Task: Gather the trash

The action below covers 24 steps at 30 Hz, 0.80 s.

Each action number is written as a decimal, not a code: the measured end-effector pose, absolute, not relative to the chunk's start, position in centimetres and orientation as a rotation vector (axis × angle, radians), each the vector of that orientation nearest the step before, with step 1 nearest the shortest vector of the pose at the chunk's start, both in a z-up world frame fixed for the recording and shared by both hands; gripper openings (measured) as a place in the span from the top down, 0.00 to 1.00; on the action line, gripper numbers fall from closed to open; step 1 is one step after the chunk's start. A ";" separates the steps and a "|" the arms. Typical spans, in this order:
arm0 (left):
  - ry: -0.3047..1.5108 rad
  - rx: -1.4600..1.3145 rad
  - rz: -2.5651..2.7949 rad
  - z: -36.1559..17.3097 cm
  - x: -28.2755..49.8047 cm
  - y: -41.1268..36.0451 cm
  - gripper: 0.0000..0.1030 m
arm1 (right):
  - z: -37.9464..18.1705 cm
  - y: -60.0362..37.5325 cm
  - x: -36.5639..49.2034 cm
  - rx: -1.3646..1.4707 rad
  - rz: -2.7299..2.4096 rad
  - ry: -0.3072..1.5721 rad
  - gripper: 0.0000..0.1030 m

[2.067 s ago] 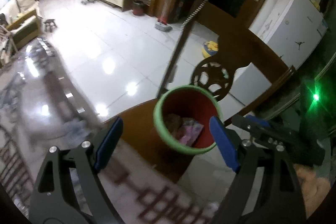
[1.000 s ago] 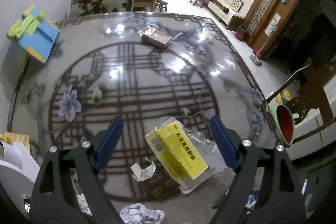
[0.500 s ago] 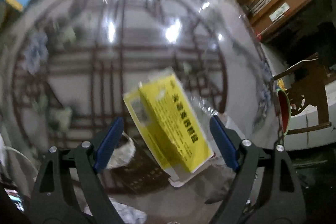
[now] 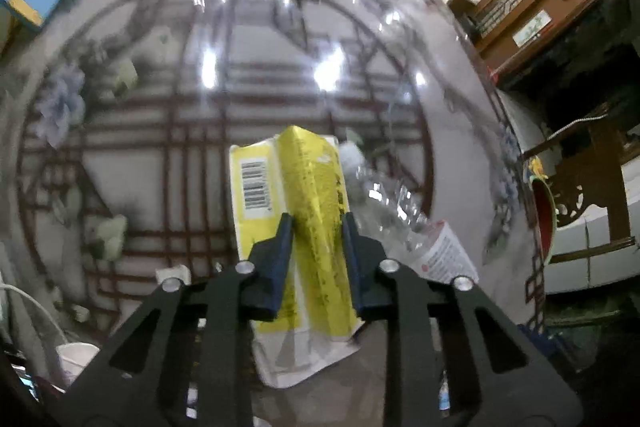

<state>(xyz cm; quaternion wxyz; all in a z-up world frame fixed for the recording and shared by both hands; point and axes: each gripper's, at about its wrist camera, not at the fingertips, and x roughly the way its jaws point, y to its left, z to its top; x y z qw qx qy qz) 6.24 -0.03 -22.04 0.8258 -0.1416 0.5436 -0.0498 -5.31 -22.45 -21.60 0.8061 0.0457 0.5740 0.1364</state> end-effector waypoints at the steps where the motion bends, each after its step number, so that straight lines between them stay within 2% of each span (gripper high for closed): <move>1: 1.131 -0.295 -0.103 -21.3 6.2 0.1 0.77 | -22.2 -21.7 -5.3 0.050 0.288 1.241 0.36; 2: 1.116 -0.294 -0.102 -20.8 6.2 0.1 0.77 | -22.7 -21.0 -5.3 -0.011 0.271 1.253 0.38; 3: 1.098 -0.290 -0.102 -20.1 6.1 0.1 0.77 | -23.4 -20.4 -5.4 -0.074 0.258 1.270 0.44; 5: 1.060 -0.272 -0.107 -18.6 6.1 0.0 0.78 | -24.5 -20.0 -5.4 -0.085 0.281 1.317 0.88; 6: 1.048 -0.263 -0.111 -18.1 6.1 0.0 0.78 | -24.8 -20.0 -5.3 -0.054 0.297 1.335 0.95; 15: 0.970 -0.234 -0.183 -14.2 6.6 -2.3 0.83 | -21.1 -22.5 -4.3 0.060 0.284 1.216 0.99; 18: 0.944 -0.207 -0.220 -12.9 6.7 -3.7 0.89 | -18.8 -24.2 -3.9 0.111 0.259 1.153 0.99; 22: 0.926 -0.199 -0.247 -12.0 7.1 -4.7 0.89 | -16.3 -25.7 -3.5 0.146 0.234 1.088 0.98; 23: 0.926 -0.201 -0.233 -12.0 7.3 -4.5 0.87 | -15.9 -25.8 -3.4 0.150 0.231 1.077 0.98; 24: 0.929 -0.201 -0.215 -12.2 7.5 -4.1 0.73 | -15.9 -25.9 -3.1 0.151 0.228 1.072 0.98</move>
